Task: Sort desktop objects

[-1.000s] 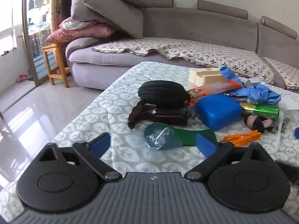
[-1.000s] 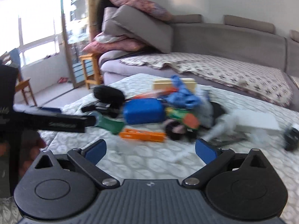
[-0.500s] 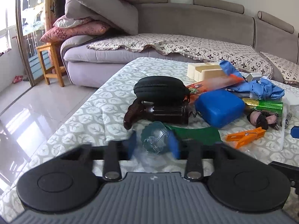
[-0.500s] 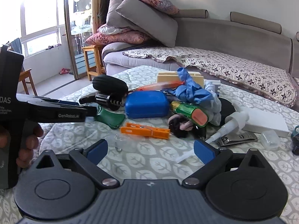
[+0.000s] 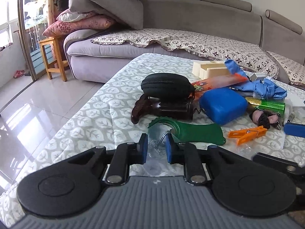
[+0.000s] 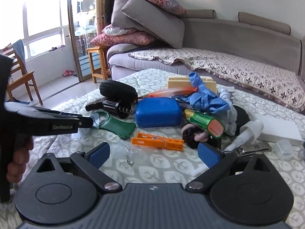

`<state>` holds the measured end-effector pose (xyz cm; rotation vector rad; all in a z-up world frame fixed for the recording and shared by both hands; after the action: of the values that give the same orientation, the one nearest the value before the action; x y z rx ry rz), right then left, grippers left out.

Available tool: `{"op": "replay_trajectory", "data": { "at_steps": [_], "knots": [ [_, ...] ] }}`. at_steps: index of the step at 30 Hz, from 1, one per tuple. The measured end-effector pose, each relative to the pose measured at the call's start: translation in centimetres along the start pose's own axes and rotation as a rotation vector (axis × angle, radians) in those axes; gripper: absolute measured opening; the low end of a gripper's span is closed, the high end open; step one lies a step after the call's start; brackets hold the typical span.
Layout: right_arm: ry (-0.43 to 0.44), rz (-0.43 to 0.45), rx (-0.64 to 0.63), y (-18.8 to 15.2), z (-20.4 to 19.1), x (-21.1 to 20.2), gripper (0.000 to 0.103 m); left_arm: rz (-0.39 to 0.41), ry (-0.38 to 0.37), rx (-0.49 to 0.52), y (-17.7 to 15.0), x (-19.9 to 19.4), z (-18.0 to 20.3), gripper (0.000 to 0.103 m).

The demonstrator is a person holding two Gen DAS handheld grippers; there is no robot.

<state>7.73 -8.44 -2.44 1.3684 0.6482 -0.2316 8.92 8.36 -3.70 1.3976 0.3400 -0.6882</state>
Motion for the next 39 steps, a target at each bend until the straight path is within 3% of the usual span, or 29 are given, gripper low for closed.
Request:
{"op": "replay_trajectory", "data": {
  "at_steps": [8,18,21,23,39],
  "knots": [
    [-0.061,-0.046,0.001,0.2,-1.1,2.6,0.092,0.003,-0.008,-0.01,-0.2,-0.2,-0.7,0.02],
    [-0.105,-0.072,0.08,0.5,-0.9,3.3,0.094,0.003,-0.016,-0.013,-0.1,-0.3,-0.7,0.02],
    [-0.119,-0.074,0.098,0.7,-0.8,3.5,0.086,0.002,-0.018,-0.013,-0.1,-0.3,-0.8,0.02],
    [-0.126,-0.073,0.095,0.6,-0.6,3.5,0.073,0.001,-0.017,-0.008,-0.2,-0.2,-0.8,0.02],
    [-0.1,-0.049,0.041,-0.2,-0.3,-0.2,0.072,-0.001,-0.001,-0.011,0.2,-1.8,-0.4,0.02]
  ]
}}
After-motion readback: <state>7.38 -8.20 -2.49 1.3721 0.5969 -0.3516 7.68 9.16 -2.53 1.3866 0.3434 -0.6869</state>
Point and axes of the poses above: each gripper's, at about its wrist camera, not at the fingertips, and x roughly the way its jaws point, z to its right, y to its top, the point moved 2 cm from there along x, roughly the way its jaws point, and after that the axes turned 15 degrees about -y, right-handed, at the moved point
